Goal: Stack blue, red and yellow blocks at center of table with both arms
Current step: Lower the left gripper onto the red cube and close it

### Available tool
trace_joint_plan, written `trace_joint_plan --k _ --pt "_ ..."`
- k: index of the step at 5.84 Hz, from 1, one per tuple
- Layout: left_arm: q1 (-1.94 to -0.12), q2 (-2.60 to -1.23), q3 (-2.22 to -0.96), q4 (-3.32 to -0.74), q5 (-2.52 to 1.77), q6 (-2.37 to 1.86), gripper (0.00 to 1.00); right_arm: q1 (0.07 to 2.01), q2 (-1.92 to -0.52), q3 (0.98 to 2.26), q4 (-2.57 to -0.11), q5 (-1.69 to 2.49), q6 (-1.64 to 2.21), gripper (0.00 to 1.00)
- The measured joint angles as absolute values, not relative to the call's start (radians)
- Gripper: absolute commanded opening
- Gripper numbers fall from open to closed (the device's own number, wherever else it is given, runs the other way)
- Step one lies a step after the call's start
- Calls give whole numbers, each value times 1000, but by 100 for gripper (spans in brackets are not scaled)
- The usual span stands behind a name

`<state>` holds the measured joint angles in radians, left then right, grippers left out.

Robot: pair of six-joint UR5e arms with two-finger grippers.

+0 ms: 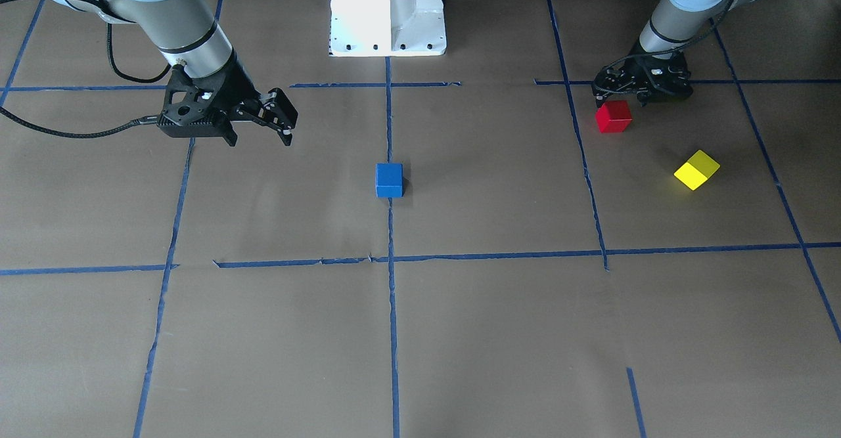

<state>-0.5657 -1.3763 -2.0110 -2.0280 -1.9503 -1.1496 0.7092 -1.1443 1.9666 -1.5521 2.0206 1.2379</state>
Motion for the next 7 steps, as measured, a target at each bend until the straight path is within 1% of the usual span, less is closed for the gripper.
trace_joint_plan --k 4,5,6,7 --pt "-564 -1404 -1973 -2031 -1950 -1157 100 707 -1144 1966 -1552 2018 1238 100" --pt "-563 -1407 -1962 -2031 -1950 -1157 97 706 -1144 1965 -1552 2017 1238 100" --pt "-563 -1416 -1948 -2031 -1950 -1158 89 705 -1144 1965 -1552 2016 1238 100" --pt "-564 -1424 -1939 -2031 -1950 -1160 78 705 -1144 1965 -1552 2015 1239 100"
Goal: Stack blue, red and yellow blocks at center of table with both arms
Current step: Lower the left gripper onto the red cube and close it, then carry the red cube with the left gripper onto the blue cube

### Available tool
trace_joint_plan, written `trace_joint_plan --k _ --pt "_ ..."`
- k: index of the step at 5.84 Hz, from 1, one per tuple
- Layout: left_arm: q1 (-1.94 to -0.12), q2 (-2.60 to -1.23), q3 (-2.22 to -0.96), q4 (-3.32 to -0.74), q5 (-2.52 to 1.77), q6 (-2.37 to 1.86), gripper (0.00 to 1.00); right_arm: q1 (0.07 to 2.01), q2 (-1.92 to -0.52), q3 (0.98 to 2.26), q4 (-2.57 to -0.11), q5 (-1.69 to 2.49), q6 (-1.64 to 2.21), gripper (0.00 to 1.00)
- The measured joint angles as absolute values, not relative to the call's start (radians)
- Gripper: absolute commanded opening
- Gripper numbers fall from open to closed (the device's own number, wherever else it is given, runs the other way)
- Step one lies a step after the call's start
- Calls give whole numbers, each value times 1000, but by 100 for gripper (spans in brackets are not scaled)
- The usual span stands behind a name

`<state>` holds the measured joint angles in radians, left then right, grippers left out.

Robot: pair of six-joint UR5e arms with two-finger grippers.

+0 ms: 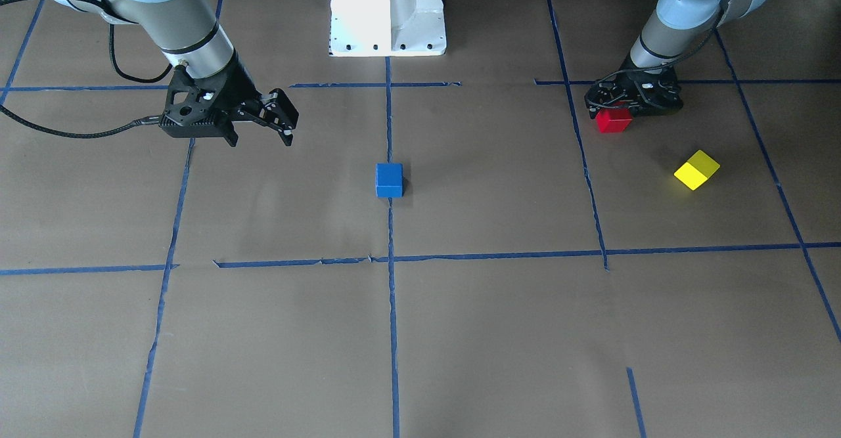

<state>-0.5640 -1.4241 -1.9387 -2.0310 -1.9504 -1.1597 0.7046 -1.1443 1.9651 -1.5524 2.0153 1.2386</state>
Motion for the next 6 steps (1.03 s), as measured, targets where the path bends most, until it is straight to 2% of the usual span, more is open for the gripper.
trace_joint_plan --k 1,2,3,5,6 --pt "-564 -1427 -1934 -2031 -1950 -1160 56 703 -1144 1965 -1552 2015 1238 100" --pt "-564 -1427 -1933 -2031 -1950 -1160 23 702 -1144 1965 -1552 2014 1238 100" --pt "-565 -1426 -1934 -2030 -1950 -1160 4 701 -1143 1965 -1552 2014 1238 100" --pt "-568 -1422 -2003 -2011 -1952 -1156 0 704 -1142 1967 -1552 2019 1238 100" --pt "-567 -1475 -2036 -1958 -1952 -1155 0 709 -1142 1969 -1552 2022 1238 100"
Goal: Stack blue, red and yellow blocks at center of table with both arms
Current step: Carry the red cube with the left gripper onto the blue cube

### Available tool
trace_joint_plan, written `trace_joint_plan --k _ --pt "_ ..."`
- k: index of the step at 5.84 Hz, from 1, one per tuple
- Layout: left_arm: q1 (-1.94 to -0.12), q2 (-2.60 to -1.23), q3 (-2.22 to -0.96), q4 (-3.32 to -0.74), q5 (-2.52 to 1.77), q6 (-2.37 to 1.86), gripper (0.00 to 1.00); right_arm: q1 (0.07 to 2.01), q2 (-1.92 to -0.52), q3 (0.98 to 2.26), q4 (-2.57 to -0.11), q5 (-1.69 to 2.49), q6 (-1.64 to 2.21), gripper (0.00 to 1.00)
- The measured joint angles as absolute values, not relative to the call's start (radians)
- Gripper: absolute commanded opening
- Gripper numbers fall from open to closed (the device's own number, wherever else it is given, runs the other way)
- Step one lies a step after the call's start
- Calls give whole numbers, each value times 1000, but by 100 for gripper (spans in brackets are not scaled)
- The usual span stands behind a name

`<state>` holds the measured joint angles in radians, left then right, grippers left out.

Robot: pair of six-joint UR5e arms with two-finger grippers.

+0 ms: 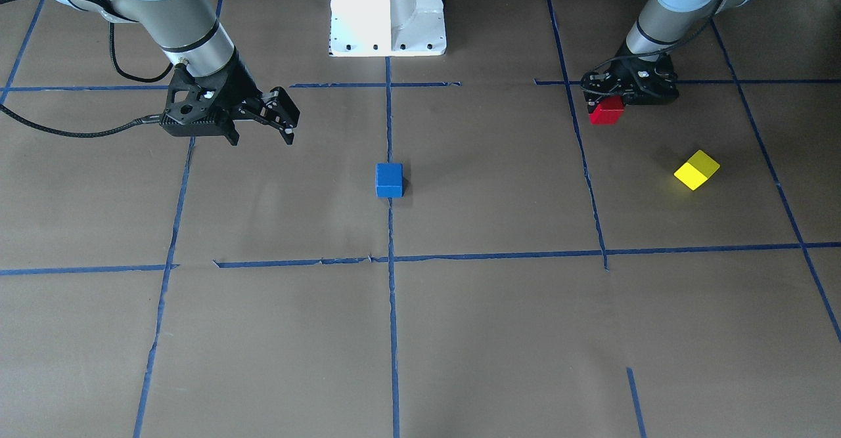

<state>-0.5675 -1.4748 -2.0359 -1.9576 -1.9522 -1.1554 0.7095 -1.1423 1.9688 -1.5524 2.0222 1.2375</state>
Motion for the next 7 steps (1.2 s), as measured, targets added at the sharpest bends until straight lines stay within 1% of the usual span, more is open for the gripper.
trace_joint_plan --k 1,2,3,4,5,6,7 --pt "-566 -1635 -2040 -1813 -1952 -1155 0 716 -1144 1969 -1553 2024 1237 100" --pt "-560 -1865 -2003 -1623 -1952 -1153 0 728 -1147 1970 -1554 2031 1229 100" --pt "-542 -2055 -1916 -1524 -1950 -1152 0 749 -1157 1970 -1554 2053 1209 100" --pt "-525 -2209 -1783 -1513 -1947 -1153 0 777 -1180 1973 -1551 2083 1177 100" --pt "-519 -2330 -1654 -1520 -1945 -1156 0 802 -1213 1982 -1549 2101 1144 100" --pt "-518 -2413 -1562 -1526 -1944 -1158 0 820 -1250 1995 -1546 2107 1125 100" --pt "-517 -2471 -1497 -1531 -1943 -1159 0 834 -1279 2003 -1545 2109 1119 100"
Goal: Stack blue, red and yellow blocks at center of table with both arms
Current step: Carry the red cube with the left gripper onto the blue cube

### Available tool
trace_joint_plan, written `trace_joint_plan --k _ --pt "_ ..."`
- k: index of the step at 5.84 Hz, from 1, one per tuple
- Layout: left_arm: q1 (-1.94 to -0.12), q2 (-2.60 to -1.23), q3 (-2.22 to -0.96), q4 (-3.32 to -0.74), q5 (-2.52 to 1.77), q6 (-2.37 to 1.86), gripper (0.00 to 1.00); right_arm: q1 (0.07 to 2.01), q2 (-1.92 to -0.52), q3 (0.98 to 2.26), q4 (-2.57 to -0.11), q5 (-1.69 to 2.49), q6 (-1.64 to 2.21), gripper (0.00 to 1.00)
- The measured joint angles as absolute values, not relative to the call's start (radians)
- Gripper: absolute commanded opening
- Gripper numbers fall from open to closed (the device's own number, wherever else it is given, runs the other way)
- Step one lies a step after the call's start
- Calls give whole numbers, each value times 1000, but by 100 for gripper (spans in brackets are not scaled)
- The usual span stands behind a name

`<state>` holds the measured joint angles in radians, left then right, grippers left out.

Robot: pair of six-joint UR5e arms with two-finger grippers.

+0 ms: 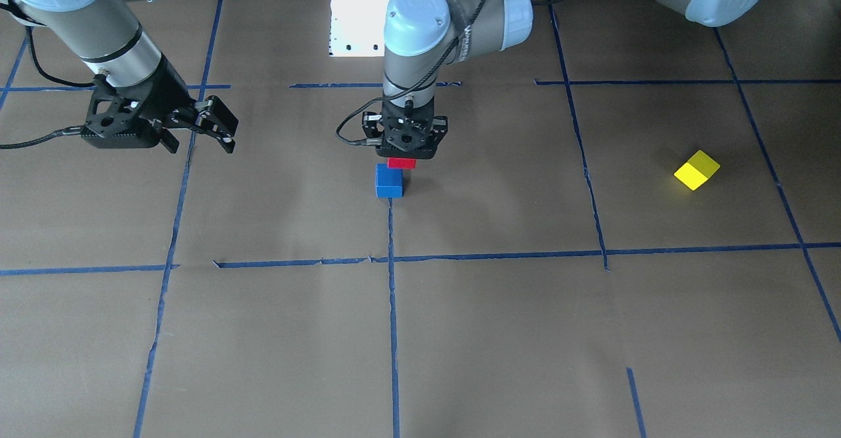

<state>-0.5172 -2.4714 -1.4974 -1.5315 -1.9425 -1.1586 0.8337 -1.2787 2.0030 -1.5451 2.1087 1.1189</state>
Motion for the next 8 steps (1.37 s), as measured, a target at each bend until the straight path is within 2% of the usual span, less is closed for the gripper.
trace_joint_plan --k 2,3,8 --pt "-517 -2516 -1428 -1553 -1921 -1161 1 841 -1295 2007 -1545 2109 1118 100" --pt "-517 -2518 -1411 -1570 -1915 -1161 6 841 -1296 2007 -1545 2109 1118 100" --pt "-515 -2509 -1405 -1579 -1911 -1161 8 838 -1296 2005 -1545 2109 1119 100"
